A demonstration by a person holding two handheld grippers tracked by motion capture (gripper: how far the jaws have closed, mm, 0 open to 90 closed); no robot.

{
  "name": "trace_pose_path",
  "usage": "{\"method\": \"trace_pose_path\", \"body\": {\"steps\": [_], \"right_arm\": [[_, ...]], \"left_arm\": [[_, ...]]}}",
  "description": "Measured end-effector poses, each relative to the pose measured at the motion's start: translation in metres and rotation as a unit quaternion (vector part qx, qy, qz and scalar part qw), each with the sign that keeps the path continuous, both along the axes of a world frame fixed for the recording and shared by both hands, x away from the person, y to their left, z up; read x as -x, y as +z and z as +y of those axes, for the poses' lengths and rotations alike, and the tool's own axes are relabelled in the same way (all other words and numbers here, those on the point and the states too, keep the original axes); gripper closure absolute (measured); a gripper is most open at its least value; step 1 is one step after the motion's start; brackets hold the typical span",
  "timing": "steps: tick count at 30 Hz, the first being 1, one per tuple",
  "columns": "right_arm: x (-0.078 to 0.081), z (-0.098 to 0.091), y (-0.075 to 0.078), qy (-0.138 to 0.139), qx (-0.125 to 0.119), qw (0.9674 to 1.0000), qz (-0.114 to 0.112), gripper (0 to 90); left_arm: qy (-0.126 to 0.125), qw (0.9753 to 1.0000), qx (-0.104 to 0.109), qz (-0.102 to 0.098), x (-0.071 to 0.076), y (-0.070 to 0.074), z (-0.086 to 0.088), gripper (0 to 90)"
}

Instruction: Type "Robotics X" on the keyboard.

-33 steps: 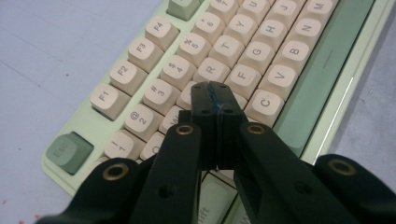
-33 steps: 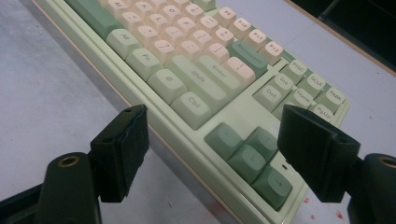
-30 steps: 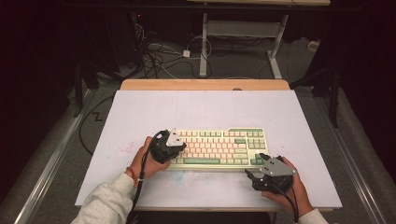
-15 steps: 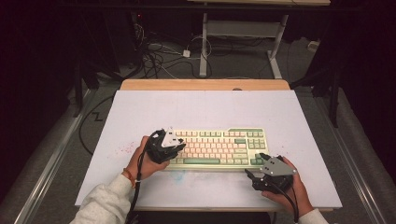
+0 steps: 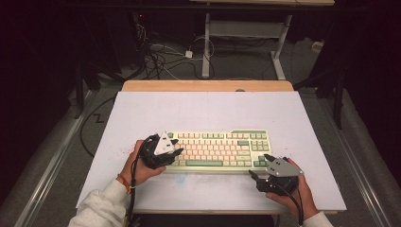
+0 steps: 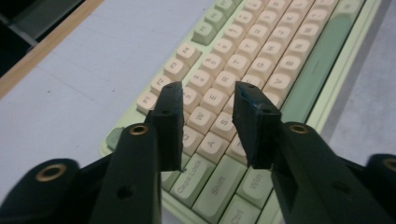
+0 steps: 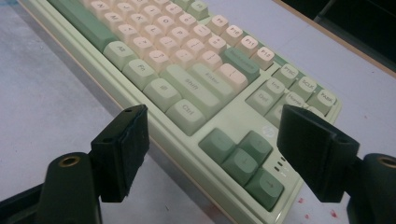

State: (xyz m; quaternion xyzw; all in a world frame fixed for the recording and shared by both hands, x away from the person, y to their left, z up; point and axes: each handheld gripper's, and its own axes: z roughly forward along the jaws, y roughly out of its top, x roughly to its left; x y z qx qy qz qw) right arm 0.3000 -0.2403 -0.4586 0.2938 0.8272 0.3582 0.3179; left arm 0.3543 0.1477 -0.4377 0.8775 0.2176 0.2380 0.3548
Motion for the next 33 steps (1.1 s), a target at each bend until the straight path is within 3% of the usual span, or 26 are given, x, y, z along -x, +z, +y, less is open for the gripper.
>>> {"method": "trace_pose_path", "body": {"steps": [5, 10, 13, 18, 25, 29, 33], "right_arm": [[0.000, -0.003, 0.002, -0.004, -0.004, 1.0000, -0.004, 25.6], [0.000, -0.003, 0.003, -0.008, -0.005, 0.9999, -0.005, 25.6], [0.000, -0.003, 0.003, -0.008, -0.005, 0.9999, -0.005, 25.6], [0.001, -0.004, 0.005, -0.007, -0.007, 0.9999, -0.008, 26.0], [0.001, -0.004, 0.005, -0.007, -0.007, 0.9999, -0.008, 25.9], [0.000, -0.004, 0.005, -0.009, -0.008, 0.9999, -0.006, 25.9], [0.001, -0.004, 0.005, -0.009, -0.008, 0.9999, -0.008, 25.9]], "left_arm": [[0.008, 0.9998, 0.017, -0.004, 0.005, -0.001, 0.003, 48.3], [-0.005, 0.9996, 0.028, 0.006, 0.010, -0.002, -0.008, 47.4], [-0.008, 0.9996, 0.026, 0.006, 0.013, -0.002, -0.016, 37.8], [-0.012, 0.9980, 0.052, 0.034, 0.013, -0.006, -0.023, 22.7], [-0.021, 0.9978, 0.048, 0.041, 0.014, -0.009, -0.036, 17.7], [-0.025, 0.9982, 0.030, 0.047, 0.010, -0.008, -0.045, 30.5], [-0.050, 0.9955, 0.045, 0.068, 0.003, -0.005, -0.050, 59.0]]}}
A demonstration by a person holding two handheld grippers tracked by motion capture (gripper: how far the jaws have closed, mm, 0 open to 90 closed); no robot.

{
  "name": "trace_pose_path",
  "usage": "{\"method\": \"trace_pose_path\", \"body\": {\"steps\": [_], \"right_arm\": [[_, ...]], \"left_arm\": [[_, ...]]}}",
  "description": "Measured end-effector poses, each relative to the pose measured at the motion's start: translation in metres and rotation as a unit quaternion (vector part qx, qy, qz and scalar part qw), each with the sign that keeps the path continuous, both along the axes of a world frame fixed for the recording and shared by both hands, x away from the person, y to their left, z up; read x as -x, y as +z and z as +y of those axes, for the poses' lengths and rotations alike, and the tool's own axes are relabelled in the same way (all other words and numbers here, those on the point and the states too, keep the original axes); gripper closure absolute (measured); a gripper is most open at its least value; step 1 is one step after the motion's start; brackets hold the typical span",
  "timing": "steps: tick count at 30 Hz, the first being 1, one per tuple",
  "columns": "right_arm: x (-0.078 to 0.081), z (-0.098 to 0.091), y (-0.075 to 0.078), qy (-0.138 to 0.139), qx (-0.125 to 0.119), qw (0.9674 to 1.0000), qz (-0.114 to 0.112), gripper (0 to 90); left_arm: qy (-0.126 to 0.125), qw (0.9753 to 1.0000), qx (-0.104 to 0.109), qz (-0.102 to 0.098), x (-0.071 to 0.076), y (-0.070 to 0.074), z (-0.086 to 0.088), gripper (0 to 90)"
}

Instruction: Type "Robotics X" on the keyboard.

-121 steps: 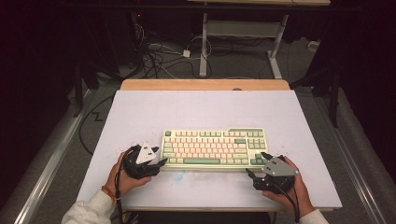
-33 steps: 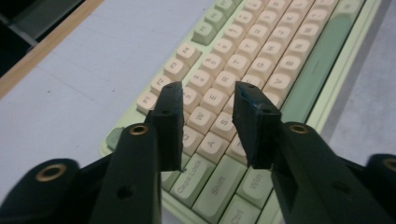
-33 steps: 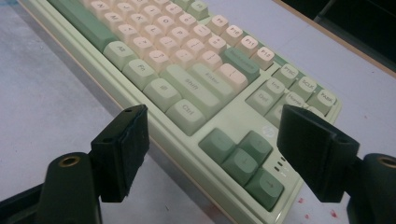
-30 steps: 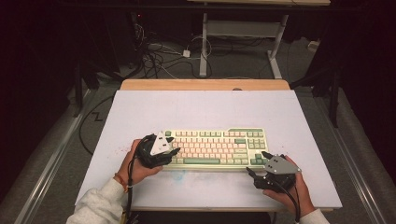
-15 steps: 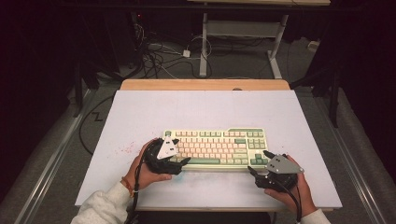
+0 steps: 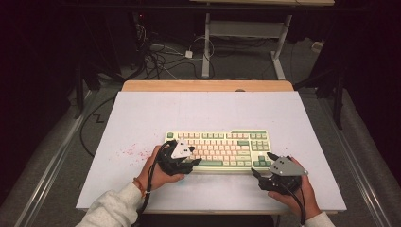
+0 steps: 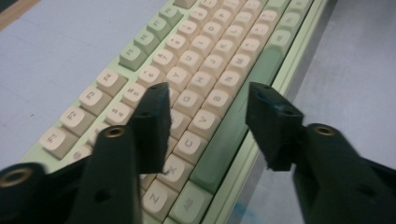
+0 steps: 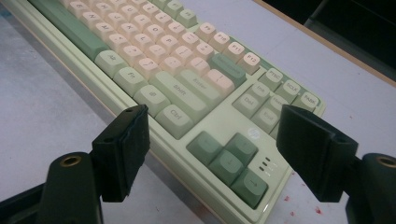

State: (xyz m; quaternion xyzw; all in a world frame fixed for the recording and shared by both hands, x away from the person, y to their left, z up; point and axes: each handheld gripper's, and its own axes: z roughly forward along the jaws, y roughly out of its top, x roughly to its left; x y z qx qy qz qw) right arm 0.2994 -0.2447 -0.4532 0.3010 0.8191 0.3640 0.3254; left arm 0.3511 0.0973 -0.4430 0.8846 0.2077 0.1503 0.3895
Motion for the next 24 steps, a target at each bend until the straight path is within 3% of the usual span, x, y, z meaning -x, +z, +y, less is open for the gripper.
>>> {"method": "trace_pose_path", "body": {"steps": [3, 6, 24], "right_arm": [[0.000, 0.000, -0.001, 0.000, 0.001, 1.0000, 0.002, 25.9], [-0.001, 0.000, -0.001, -0.001, 0.002, 1.0000, 0.003, 25.9], [-0.002, 0.001, -0.004, -0.001, 0.010, 0.9999, 0.009, 26.1]], "left_arm": [[-0.016, 0.9998, -0.008, 0.002, -0.002, 0.001, -0.005, 77.2], [-0.028, 0.9992, -0.028, 0.005, -0.003, 0.000, -0.010, 85.0], [-0.050, 0.9958, -0.074, 0.018, -0.007, -0.011, -0.028, 84.2]]}}
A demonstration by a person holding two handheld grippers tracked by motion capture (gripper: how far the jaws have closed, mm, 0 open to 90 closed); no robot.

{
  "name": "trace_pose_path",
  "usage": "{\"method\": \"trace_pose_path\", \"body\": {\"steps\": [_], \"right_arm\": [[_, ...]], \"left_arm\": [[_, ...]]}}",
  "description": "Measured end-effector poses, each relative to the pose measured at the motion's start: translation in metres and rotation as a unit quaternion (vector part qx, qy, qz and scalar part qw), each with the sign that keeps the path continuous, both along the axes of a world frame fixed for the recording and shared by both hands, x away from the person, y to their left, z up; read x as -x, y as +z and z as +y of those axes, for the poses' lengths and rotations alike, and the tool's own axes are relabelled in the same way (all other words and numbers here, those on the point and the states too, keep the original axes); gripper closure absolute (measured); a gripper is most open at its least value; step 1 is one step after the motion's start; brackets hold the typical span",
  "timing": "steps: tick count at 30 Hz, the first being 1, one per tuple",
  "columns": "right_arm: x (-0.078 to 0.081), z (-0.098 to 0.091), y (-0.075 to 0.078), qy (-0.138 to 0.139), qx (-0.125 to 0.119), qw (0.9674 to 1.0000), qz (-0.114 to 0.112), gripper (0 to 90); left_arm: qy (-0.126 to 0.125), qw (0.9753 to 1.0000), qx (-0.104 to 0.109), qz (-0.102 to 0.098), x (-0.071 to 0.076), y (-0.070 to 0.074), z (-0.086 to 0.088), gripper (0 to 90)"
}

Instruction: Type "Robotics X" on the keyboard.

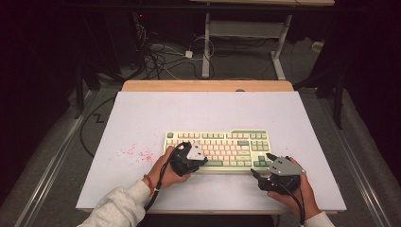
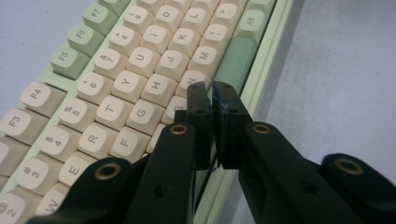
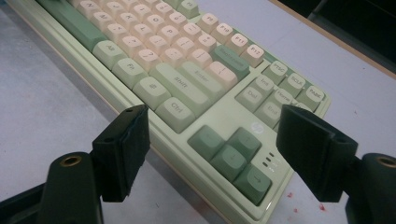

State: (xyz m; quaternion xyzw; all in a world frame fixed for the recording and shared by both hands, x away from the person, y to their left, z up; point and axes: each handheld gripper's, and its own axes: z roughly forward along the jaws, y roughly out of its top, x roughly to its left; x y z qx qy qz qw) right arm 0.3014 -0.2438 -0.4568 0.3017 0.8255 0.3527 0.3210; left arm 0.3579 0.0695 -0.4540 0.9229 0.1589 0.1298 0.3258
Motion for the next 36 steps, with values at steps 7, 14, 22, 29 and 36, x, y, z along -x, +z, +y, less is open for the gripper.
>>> {"method": "trace_pose_path", "body": {"steps": [7, 14, 22, 29, 36], "right_arm": [[0.000, 0.001, 0.000, 0.001, 0.006, 1.0000, -0.001, 26.2], [0.000, -0.002, 0.002, -0.003, 0.001, 1.0000, -0.006, 26.2], [0.000, -0.003, 0.003, -0.007, -0.004, 0.9999, -0.006, 26.3], [0.000, -0.004, 0.004, -0.009, -0.009, 0.9999, -0.005, 26.4], [-0.001, -0.006, 0.004, -0.011, -0.016, 0.9998, -0.003, 26.6]], "left_arm": [[-0.011, 0.9999, -0.008, -0.005, 0.001, 0.004, 0.003, 82.3], [0.022, 0.9988, 0.031, -0.030, 0.002, 0.018, 0.025, 76.6], [0.042, 0.9960, 0.023, -0.076, 0.009, 0.025, 0.053, 61.1], [0.076, 0.9913, 0.045, -0.097, 0.013, 0.025, 0.074, 43.1], [0.109, 0.9861, 0.047, -0.116, 0.020, 0.019, 0.090, 25.4]]}}
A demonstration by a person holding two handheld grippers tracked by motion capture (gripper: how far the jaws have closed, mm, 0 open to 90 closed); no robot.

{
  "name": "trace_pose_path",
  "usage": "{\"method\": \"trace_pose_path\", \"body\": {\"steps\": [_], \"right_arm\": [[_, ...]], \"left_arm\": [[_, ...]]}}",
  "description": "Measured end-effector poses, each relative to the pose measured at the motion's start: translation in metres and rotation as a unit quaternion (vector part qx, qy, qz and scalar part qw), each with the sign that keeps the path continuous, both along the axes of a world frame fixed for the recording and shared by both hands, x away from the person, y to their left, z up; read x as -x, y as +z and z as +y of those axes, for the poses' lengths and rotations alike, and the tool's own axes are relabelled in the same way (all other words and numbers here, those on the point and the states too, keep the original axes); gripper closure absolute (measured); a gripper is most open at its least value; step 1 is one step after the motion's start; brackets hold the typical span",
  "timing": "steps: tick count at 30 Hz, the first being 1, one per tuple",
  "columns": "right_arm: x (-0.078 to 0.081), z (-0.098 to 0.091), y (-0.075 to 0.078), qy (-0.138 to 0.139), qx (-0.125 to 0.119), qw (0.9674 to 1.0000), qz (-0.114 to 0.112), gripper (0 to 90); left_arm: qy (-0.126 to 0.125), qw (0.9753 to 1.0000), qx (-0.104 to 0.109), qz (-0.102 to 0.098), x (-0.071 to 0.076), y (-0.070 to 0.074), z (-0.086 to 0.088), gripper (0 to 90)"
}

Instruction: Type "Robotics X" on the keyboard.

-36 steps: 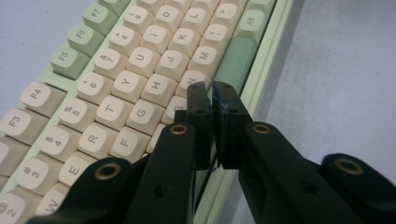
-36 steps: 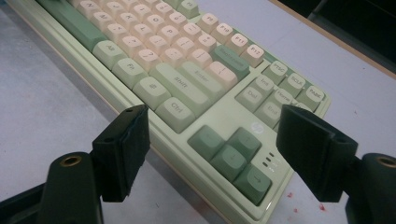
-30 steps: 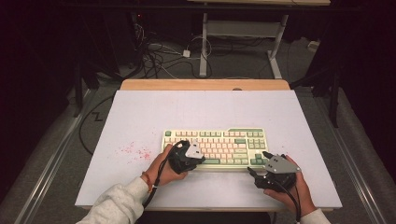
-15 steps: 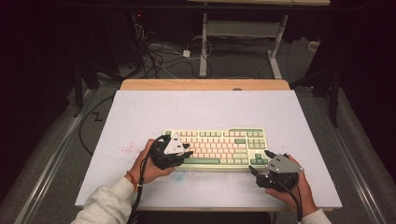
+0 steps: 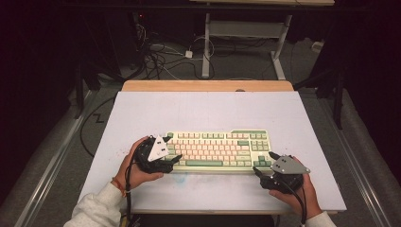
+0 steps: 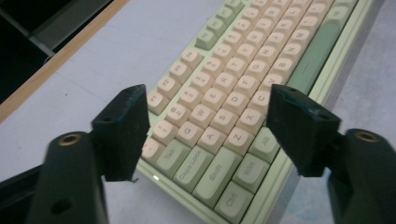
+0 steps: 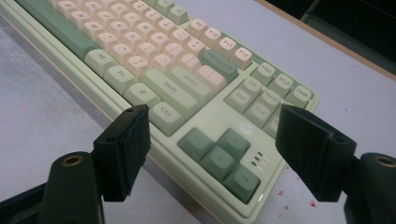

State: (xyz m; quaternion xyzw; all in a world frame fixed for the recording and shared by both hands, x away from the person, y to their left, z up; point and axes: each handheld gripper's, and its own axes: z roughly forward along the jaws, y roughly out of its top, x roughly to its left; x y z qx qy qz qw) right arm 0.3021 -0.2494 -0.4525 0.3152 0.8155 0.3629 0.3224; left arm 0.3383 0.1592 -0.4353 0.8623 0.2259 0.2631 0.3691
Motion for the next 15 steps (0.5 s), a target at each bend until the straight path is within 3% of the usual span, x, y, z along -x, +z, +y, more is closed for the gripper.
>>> {"method": "trace_pose_path", "body": {"steps": [4, 10, 15], "right_arm": [[0.000, 0.000, 0.000, -0.001, -0.004, 1.0000, 0.001, 26.8], [0.000, -0.002, 0.002, -0.002, -0.011, 0.9999, 0.002, 30.6], [0.000, -0.003, 0.004, 0.005, -0.022, 0.9997, 0.009, 45.1]], "left_arm": [[0.016, 0.9999, -0.001, -0.004, 0.004, -0.006, 0.009, 20.8], [0.036, 0.9993, 0.006, 0.010, 0.010, -0.013, 0.021, 18.8], [0.038, 0.9991, -0.009, 0.014, 0.018, -0.019, 0.026, 18.8]]}}
